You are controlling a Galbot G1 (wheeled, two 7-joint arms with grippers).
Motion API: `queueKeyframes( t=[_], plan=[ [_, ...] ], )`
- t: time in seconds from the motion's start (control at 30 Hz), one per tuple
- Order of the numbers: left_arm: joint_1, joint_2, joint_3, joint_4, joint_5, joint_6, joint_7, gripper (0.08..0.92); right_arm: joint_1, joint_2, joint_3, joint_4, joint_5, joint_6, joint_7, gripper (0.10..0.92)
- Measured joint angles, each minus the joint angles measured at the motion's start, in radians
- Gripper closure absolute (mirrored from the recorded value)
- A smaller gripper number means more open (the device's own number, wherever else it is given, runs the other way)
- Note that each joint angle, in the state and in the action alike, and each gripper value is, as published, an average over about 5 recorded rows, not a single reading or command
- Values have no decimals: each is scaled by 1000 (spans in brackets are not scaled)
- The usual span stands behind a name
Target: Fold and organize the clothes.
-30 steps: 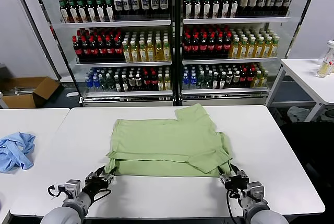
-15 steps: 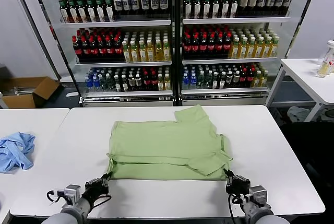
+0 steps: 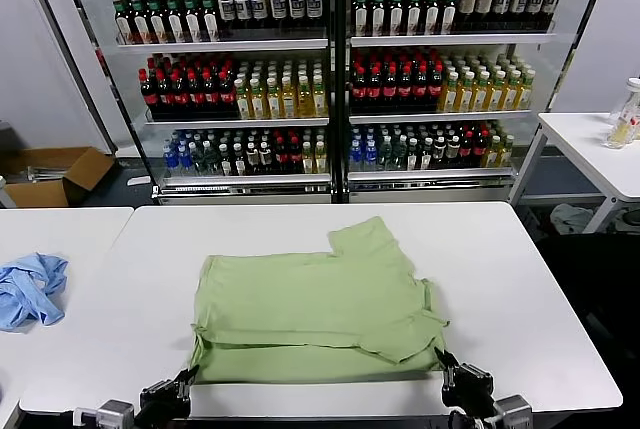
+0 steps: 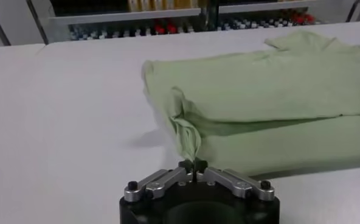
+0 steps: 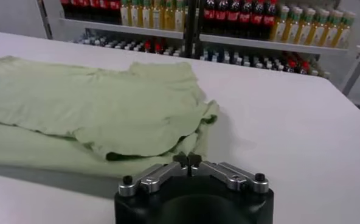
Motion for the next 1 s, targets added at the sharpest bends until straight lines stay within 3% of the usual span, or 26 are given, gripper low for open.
queueKeyframes(
  t=[0.2, 0.53, 0.73, 0.83, 1.0],
  plan=[
    [37, 3, -18, -29, 27, 5, 0, 843, -24, -10, 20, 35, -16, -3, -5, 733],
    [23, 19, -78, -107, 21, 39, -1, 558, 28, -47, 94, 101, 48, -45, -1, 447],
    [-53, 44, -81, -123, -15, 44, 5, 385, 217, -51, 57, 39, 112, -91, 22, 274],
    [-119, 61, -62, -96, -40, 53, 11, 298, 343, -45, 4, -27, 137, -109, 36, 220],
    [-260, 91, -12, -8, -79, 67, 20, 189, 557, -27, -99, -162, 165, -129, 46, 203]
  ],
)
